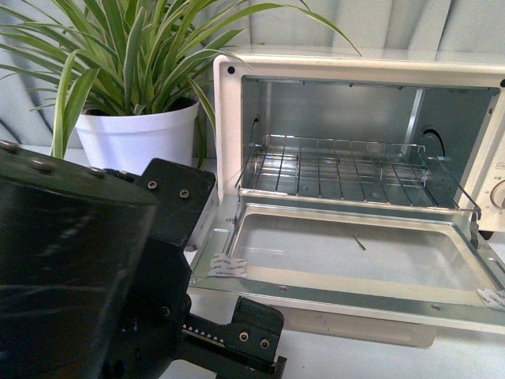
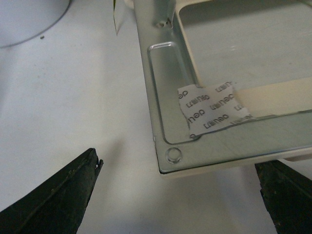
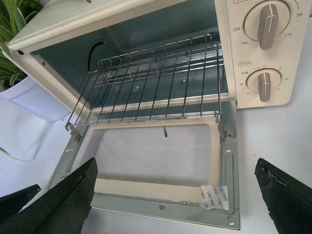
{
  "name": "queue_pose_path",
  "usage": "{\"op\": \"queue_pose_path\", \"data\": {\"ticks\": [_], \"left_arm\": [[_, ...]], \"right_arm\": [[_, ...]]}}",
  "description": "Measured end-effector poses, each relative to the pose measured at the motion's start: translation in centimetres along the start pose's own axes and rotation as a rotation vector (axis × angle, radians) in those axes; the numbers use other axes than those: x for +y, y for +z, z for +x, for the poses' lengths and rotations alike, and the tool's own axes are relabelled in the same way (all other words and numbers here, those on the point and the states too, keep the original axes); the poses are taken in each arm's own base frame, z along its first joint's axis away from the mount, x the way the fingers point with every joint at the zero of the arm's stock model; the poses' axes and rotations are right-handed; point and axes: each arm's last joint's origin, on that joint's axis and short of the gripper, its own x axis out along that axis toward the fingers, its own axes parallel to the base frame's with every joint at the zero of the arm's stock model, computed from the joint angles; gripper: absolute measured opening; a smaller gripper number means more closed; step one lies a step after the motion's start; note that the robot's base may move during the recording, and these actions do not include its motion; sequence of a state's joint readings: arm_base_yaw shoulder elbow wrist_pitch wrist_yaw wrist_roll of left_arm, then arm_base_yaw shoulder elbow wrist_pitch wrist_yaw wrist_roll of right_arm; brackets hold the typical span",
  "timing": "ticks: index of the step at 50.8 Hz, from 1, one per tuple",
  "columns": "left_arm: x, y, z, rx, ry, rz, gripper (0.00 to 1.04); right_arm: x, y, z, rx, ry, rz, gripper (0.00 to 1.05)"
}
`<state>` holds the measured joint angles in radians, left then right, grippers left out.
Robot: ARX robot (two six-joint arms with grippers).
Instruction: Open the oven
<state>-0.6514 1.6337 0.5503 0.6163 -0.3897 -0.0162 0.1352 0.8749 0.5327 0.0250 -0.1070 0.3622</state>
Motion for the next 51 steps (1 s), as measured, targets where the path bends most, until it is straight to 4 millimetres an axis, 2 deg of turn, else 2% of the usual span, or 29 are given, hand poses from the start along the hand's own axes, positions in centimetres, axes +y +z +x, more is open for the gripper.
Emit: {"op": "queue_pose_path", "data": {"ticks": [11, 22, 34, 40, 51], "left_arm": [[0.3, 0.1, -3.4, -0.065, -0.038, 0.049, 0.98], [2.1, 0.6, -7.5, -0.191, -0.024, 0.005, 0.98], [4.0, -1.3, -11.2, -0.247, 0.014, -0.018, 0.98], [4.6, -2.0, -12.4, -0.270, 0.055, -0.036, 0.98], [5.2, -3.3, -13.4, -0.282, 0.091, -0.059, 0.98]], "right_arm": [[-0.2, -0.8, -1.0, 0.008, -0.003, -0.045, 0.95], [-0.8, -2.8, -3.6, 0.021, 0.015, -0.102, 0.95], [-1.9, -5.6, -6.6, -0.016, -0.025, -0.141, 0.95], [-2.1, -6.8, -7.5, -0.058, -0.056, -0.152, 0.95], [-2.6, -7.7, -7.3, -0.103, -0.091, -0.154, 0.95]]}}
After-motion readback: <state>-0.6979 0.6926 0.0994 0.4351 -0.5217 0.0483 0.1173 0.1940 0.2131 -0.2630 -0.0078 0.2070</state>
